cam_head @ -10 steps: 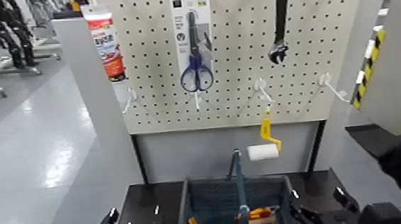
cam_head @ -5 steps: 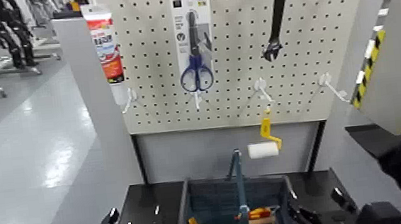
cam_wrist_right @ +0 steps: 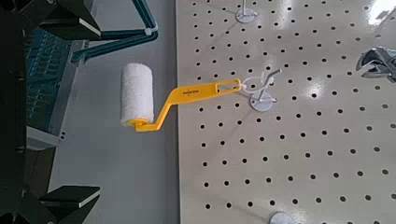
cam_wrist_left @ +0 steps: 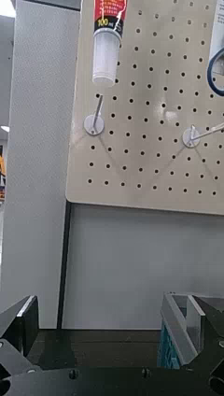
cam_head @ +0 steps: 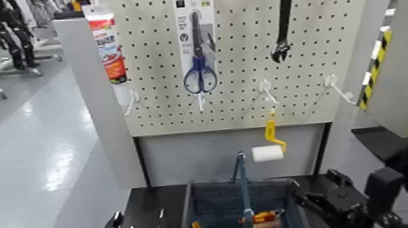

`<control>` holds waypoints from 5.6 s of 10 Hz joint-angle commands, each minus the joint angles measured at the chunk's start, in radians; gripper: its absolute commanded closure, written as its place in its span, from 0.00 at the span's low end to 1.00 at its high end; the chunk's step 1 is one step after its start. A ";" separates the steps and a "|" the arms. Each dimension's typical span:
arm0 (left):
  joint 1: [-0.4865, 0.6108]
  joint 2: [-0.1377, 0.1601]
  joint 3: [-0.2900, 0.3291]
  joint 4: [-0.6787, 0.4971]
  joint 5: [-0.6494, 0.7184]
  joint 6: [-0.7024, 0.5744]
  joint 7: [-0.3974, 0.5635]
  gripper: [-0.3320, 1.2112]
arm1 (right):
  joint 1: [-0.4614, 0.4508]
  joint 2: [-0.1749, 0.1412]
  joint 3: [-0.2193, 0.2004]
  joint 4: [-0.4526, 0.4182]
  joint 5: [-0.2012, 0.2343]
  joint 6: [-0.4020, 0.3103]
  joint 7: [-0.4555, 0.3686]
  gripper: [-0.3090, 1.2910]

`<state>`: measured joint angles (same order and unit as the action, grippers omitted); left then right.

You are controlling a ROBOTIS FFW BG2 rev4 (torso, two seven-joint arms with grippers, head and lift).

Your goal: Put the yellow roller into the crate.

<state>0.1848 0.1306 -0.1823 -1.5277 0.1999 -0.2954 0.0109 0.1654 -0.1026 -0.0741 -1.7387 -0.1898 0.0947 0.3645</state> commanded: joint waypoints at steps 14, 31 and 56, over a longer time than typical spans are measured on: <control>-0.013 -0.002 -0.006 0.009 0.004 0.001 -0.002 0.29 | -0.552 -0.213 0.218 0.472 -0.114 0.063 0.329 0.27; -0.019 -0.002 -0.008 0.011 0.010 0.001 -0.005 0.29 | -0.609 -0.209 0.272 0.550 -0.203 0.010 0.412 0.98; -0.024 0.004 -0.013 0.012 0.013 0.002 -0.009 0.30 | -0.187 -0.100 0.111 0.160 -0.339 0.255 0.338 0.98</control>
<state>0.1611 0.1347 -0.1948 -1.5153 0.2121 -0.2930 0.0014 -0.0192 -0.2025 0.0305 -1.5854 -0.5256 0.3415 0.7018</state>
